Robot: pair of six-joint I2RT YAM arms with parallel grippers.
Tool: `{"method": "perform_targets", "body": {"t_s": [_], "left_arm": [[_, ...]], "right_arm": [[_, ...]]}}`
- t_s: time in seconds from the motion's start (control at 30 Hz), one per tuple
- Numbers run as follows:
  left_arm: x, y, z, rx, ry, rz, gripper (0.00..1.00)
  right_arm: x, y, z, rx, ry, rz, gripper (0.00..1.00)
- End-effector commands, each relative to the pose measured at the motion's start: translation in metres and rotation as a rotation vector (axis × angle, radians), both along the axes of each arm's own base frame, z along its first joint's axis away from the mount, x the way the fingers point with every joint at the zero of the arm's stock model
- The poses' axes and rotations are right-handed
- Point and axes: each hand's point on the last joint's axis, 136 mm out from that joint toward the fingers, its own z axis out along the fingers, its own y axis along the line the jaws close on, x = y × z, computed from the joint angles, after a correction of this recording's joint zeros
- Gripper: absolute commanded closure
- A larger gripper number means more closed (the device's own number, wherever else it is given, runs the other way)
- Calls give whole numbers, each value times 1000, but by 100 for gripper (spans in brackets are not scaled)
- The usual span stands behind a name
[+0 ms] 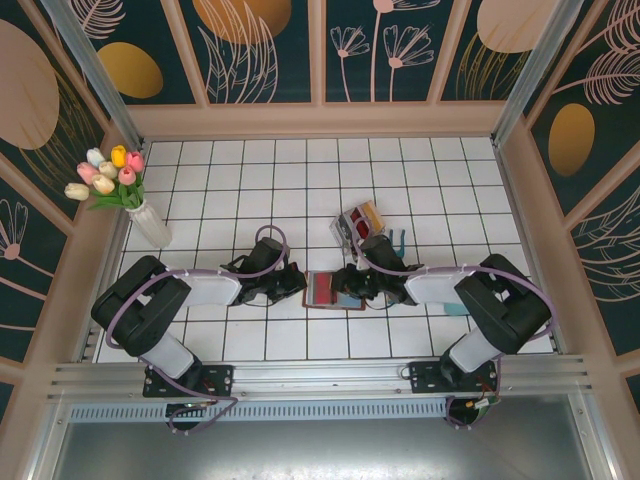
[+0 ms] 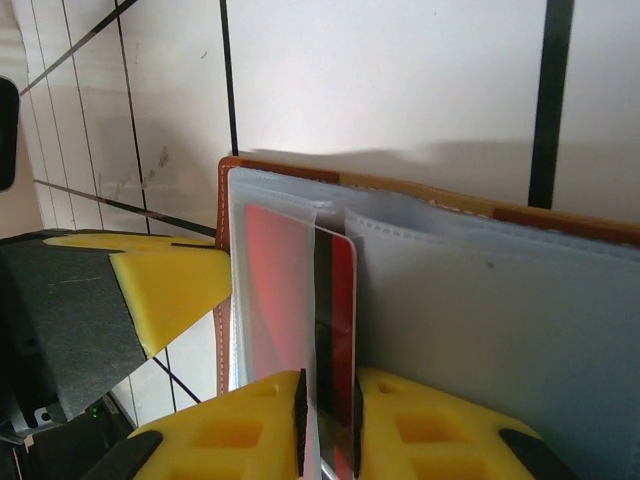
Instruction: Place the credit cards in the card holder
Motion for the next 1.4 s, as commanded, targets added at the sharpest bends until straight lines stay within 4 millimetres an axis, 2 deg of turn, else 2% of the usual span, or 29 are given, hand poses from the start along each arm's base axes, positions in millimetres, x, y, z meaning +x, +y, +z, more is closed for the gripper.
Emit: {"method": "perform_targets", "body": {"t_s": [0.0,0.1,0.27,0.4,0.53,0.63,0.77,0.9,1.03,1.2,1.27,1.37], "left_arm": [[-4,3,-9,23,23,2,100],[-4,3,-8,21,22,1,100],[-4,3,-8,20,20,4,100],[-3,3,-8,21,17,7,100],[-4,5,-10,29,21,12,100],[-5,6,-12,34,23,13,100],[-5,6,-12,31,26,12,100],[-5,5,-11,29,22,12,100],[-5,5,-11,27,24,13,100],[-5,5,-10,25,22,16,100],[-5,7,-10,31,20,21,100],[-3,10,-8,46,11,34,100]], "right_arm": [[-3,3,-3,-16,17,25,84],[-3,12,0,23,23,43,89],[-2,29,5,71,37,62,89],[-1,24,4,42,41,45,85],[1,9,10,-19,4,23,75],[0,-1,8,-60,-1,18,73],[-4,-3,3,-74,17,29,73],[-6,-1,-1,-63,29,41,86],[-5,15,5,4,29,81,93],[-2,27,13,28,21,109,92],[1,23,17,8,-2,98,91],[7,10,34,-16,-58,92,86]]}}
